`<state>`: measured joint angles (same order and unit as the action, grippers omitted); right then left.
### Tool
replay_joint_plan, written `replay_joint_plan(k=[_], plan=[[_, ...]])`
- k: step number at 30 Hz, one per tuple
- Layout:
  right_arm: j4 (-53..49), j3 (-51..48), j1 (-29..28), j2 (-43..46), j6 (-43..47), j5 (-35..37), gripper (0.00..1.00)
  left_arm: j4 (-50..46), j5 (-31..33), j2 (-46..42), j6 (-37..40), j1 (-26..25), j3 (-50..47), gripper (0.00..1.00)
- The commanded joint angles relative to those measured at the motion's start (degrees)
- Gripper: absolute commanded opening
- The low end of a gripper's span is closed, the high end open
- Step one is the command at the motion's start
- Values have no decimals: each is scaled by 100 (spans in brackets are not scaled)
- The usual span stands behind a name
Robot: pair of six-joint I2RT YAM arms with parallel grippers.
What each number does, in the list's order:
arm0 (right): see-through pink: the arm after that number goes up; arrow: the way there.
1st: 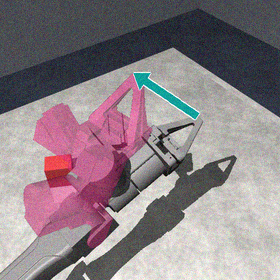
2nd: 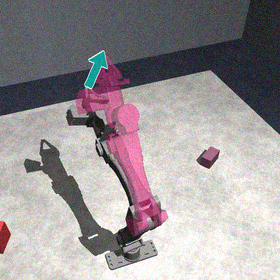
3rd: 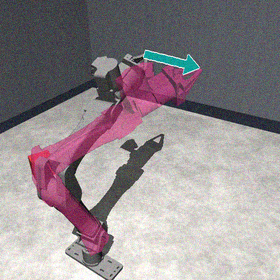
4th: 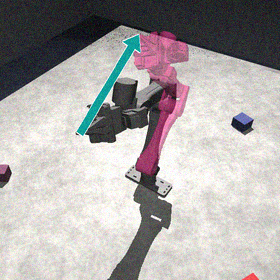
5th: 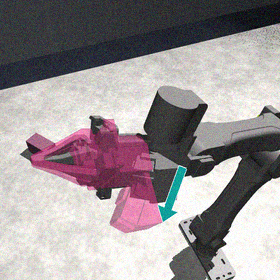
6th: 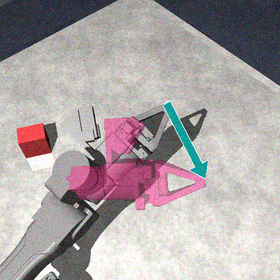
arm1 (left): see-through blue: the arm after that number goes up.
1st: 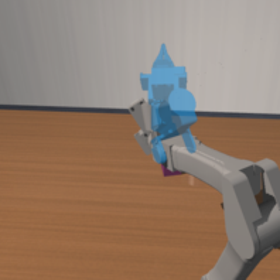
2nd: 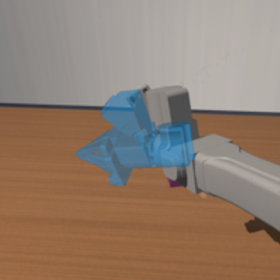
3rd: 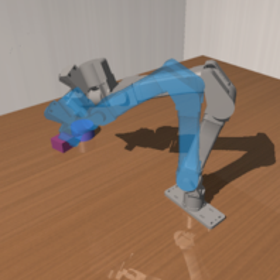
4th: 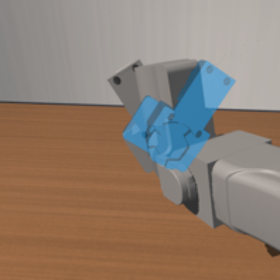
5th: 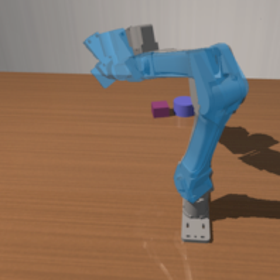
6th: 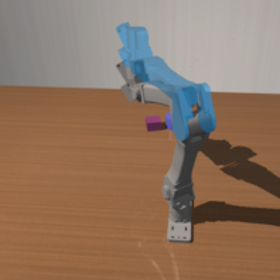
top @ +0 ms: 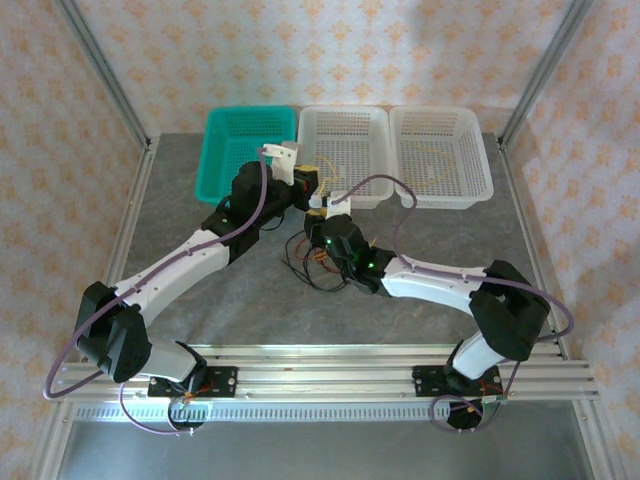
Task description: Untangle the cables
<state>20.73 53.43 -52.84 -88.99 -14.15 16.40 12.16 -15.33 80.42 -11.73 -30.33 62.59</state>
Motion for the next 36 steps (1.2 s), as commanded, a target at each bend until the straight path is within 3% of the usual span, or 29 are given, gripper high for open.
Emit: replay_joint_plan(k=[1, 10, 15, 16, 20, 25, 29, 36], plan=[[-205, 194, -23, -114, 69, 425, 27, 40, 100, 85, -101, 14, 157, 0], [-166, 194, -22, -145, -283, 74, 1, 245, 68, 27, -275, 18, -11, 0], [-118, 177, -11, -158, -519, -74, 0, 295, 5, -9, -329, 17, -36, 0], [-104, 172, -4, -145, -573, -118, 0, 309, 4, -30, -332, 17, -42, 3], [-32, 88, 143, -89, -824, -358, 0, 532, 76, -274, -371, 18, -249, 45], [125, -174, 497, 106, -1201, -715, 0, 633, 504, -778, -411, 37, -669, 72], [318, -376, 769, 277, -1553, -1073, 0, 656, 839, -1237, -483, 51, -1108, 79], [707, -600, 1155, 506, -2127, -1693, 0, 639, 1112, -1635, -644, 49, -1836, 81]])
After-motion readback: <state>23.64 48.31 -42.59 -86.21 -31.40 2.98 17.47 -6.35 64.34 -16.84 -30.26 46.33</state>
